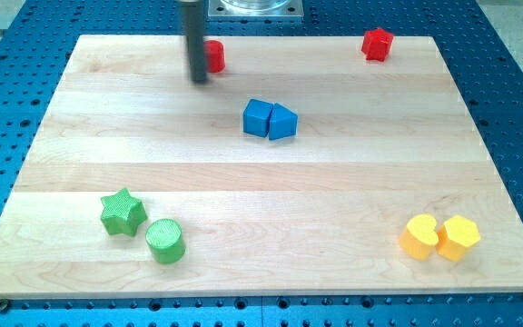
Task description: Push the red circle and green star to there respective blocks
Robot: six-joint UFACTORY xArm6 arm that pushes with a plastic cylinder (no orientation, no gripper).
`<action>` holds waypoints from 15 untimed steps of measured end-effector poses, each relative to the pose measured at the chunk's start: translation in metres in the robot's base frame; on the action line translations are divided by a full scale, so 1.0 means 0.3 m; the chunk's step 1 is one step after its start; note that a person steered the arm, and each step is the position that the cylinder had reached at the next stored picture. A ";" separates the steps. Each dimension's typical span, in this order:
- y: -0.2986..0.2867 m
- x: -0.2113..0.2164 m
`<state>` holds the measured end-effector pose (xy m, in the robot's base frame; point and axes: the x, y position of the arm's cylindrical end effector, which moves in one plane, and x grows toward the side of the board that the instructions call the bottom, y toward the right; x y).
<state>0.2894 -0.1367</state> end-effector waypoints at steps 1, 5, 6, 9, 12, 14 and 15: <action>0.043 -0.111; 0.654 0.011; 0.809 0.009; 0.859 -0.105; 0.325 -0.014; -0.176 0.619; -0.163 0.771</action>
<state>0.5206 -0.1856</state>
